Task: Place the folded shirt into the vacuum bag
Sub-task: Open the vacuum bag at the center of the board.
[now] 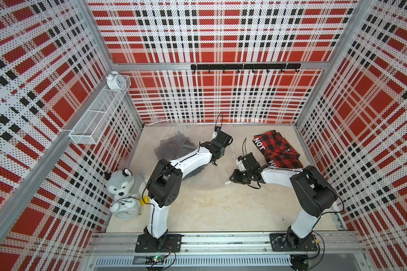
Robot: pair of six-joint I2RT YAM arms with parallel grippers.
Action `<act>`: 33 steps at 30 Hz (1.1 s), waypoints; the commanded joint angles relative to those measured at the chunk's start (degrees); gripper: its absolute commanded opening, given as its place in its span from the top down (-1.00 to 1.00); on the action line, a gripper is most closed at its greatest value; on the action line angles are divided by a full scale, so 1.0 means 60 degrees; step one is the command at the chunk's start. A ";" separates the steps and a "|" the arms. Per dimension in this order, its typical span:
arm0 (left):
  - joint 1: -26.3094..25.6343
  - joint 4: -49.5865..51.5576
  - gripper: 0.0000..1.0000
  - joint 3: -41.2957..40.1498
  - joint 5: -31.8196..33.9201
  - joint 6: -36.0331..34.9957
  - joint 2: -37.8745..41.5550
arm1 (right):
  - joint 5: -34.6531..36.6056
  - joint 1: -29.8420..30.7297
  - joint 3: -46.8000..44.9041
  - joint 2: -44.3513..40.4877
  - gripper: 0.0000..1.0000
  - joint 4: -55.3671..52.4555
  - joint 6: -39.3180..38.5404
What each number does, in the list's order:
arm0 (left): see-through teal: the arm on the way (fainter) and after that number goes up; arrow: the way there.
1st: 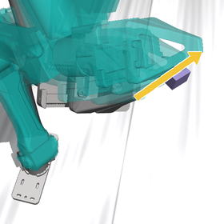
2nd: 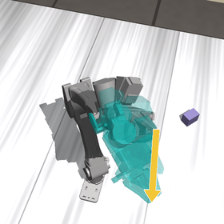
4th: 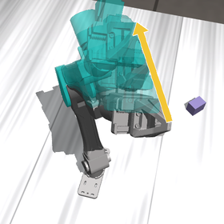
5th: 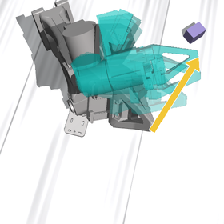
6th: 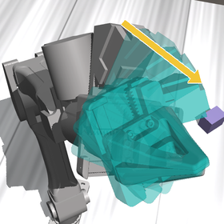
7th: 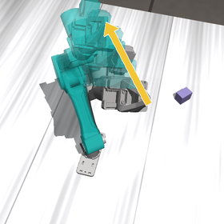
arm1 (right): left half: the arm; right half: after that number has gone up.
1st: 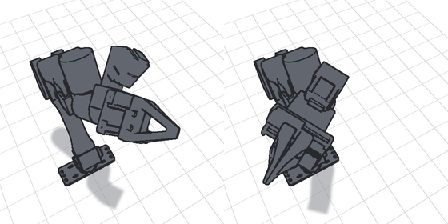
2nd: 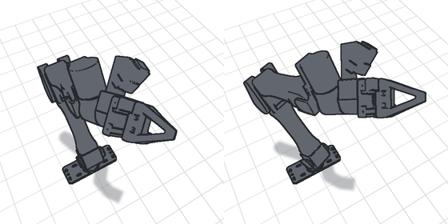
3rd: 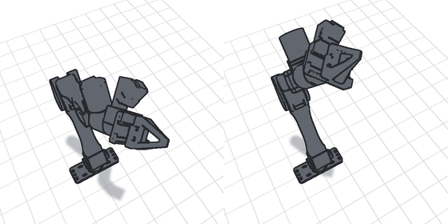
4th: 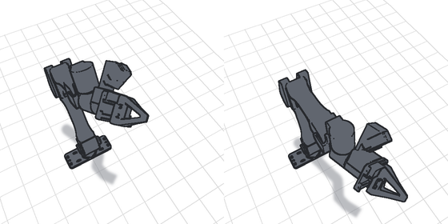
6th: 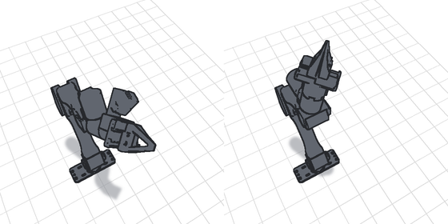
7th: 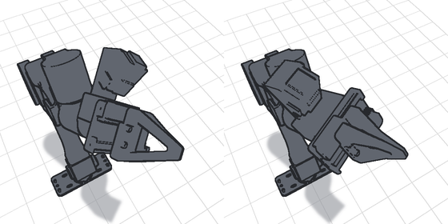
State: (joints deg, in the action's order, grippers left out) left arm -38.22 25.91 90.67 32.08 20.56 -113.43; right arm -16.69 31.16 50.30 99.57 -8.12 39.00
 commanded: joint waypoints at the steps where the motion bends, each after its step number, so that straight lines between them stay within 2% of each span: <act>1: 0.0185 0.0231 1.00 0.0173 0.0589 0.0019 0.0919 | 0.1429 -0.0051 -0.0153 -0.0421 0.45 -0.0785 -0.0302; 6: 0.0198 0.0809 1.00 0.0298 0.0756 -0.0006 0.1281 | 0.1394 -0.0080 -0.0182 -0.0524 0.33 -0.0756 -0.0404; 10: 0.0155 0.0864 1.00 0.0283 0.0513 0.0034 0.1099 | 0.0893 -0.0139 0.0024 -0.0718 0.00 -0.0535 -0.0712; 16: -0.0014 0.0970 1.00 0.0556 -0.0025 -0.0070 0.0437 | 0.1284 -0.0794 0.0992 -0.1031 -0.41 -0.0797 -0.1653; 21: -0.0006 0.0978 1.00 0.0812 -0.0549 -0.0289 0.0101 | 0.0605 -0.1310 0.2372 -0.0357 -0.72 -0.0040 -0.2385; 24: 0.0011 0.0970 1.00 0.0950 -0.0747 -0.0350 -0.0079 | 0.0480 -0.1322 0.3743 0.0598 -0.77 -0.0127 -0.2695; 26: 0.0026 0.0956 1.00 0.1008 -0.0901 -0.0353 -0.0188 | 0.0894 -0.1339 0.4789 0.1341 -0.77 -0.0562 -0.2721; 30: 0.0063 0.0892 1.00 0.0876 -0.0956 -0.0343 -0.0159 | 0.1776 -0.1590 0.6865 0.2887 -0.71 -0.1911 -0.2413; 33: 0.0125 0.0699 1.00 0.0738 -0.1134 -0.0259 -0.0134 | 0.2025 -0.1884 0.7613 0.3599 -0.65 -0.2216 -0.2297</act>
State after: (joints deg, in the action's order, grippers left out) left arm -37.91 31.44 94.91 26.83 19.03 -113.99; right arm -8.05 21.89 93.12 117.75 -15.29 24.86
